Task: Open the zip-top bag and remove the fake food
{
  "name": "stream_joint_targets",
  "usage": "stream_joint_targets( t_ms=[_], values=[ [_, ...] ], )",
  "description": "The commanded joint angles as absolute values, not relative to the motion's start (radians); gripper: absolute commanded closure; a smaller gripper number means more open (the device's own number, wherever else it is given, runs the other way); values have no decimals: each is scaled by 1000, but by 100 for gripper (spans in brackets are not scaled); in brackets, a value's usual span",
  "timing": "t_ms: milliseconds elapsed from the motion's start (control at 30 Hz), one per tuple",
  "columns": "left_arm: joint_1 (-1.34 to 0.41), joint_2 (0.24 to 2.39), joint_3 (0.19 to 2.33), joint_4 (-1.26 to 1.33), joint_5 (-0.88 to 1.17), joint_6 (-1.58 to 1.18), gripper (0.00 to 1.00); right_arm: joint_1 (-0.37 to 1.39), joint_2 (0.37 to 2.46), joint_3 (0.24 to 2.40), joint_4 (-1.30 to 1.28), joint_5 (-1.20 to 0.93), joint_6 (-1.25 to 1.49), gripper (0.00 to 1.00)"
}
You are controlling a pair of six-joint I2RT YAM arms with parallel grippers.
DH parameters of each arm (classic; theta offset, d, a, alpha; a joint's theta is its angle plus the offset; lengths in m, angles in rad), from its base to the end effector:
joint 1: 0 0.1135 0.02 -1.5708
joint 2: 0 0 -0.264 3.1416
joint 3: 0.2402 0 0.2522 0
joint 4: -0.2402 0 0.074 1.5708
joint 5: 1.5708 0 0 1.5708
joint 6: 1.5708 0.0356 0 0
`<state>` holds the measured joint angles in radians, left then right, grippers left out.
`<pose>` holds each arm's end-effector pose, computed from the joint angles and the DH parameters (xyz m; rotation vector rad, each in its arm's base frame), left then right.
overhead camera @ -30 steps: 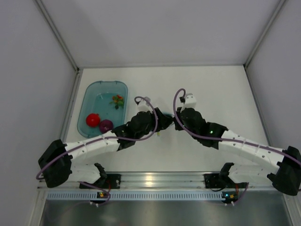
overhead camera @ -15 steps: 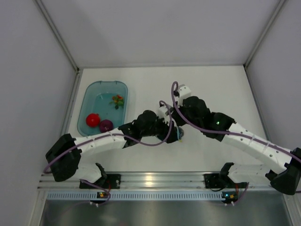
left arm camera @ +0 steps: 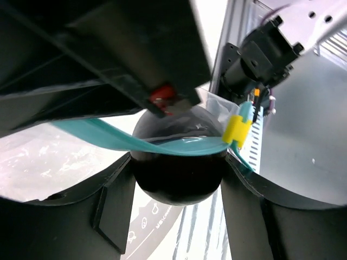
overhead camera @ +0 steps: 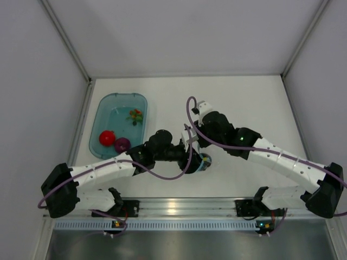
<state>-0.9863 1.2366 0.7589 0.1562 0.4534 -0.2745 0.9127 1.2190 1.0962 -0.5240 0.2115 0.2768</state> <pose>0.1410 -0.2414 0.2701 1.0311 1.7980 -1.2499 0.1688 0.2061 0.3253 -0.5855 2.1561 0.4263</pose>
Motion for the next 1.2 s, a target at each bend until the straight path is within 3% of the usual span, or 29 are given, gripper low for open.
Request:
stream_joint_targets(
  t_ms=[0, 333, 433, 633, 1167],
  values=[
    [-1002, 1183, 744, 216, 564, -209, 100, 916, 1229, 1155, -506, 189, 276, 100],
    [-1005, 1124, 722, 117, -97, -296, 100, 916, 1160, 1057, -520, 406, 363, 100],
    [-1005, 1134, 723, 109, -181, -353, 100, 916, 1126, 1025, -502, 457, 385, 100],
    [-1005, 1137, 723, 110, -270, -500, 100, 943, 1083, 942, -416, 492, 414, 100],
    [-1002, 1008, 666, 314, -135, -767, 100, 982, 1092, 775, -192, 488, 558, 100]
  ],
)
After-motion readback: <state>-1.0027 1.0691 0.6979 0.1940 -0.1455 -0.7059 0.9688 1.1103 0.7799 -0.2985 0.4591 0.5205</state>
